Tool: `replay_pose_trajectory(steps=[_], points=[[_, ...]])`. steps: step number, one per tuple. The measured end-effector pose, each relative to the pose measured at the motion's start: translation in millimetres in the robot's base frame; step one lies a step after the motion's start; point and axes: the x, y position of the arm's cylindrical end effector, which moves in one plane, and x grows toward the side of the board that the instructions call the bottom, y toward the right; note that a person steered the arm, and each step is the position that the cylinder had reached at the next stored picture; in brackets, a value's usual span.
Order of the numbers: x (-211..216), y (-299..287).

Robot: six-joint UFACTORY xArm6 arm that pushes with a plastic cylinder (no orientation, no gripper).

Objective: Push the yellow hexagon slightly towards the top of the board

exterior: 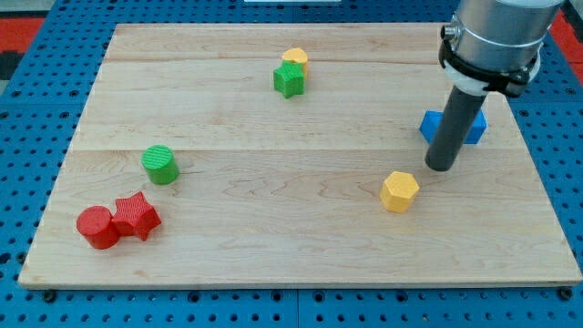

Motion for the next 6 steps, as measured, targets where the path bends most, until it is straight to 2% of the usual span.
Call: replay_pose_trajectory(steps=[1,2,3,4,5,6], points=[[30.8,0.0],[100.2,-5.9],[101.7,-21.4],[74.4,-53.4],[72.3,-55.2],[40.5,-55.2]])
